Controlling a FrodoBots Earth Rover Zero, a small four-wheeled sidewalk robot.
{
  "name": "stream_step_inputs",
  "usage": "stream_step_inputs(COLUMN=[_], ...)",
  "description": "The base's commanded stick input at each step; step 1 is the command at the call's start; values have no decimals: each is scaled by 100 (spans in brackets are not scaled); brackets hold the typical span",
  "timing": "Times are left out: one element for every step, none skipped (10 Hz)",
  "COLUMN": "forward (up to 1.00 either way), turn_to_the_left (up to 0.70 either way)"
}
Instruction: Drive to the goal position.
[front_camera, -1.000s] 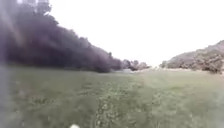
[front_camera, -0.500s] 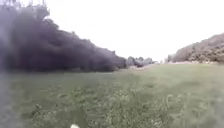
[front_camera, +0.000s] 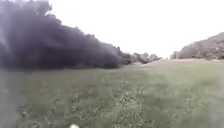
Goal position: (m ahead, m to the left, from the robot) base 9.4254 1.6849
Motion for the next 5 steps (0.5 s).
stream_step_inputs(forward=[85, 85, 85, 85, 85], turn_to_the_left=[0, -33, -34, -34, -34])
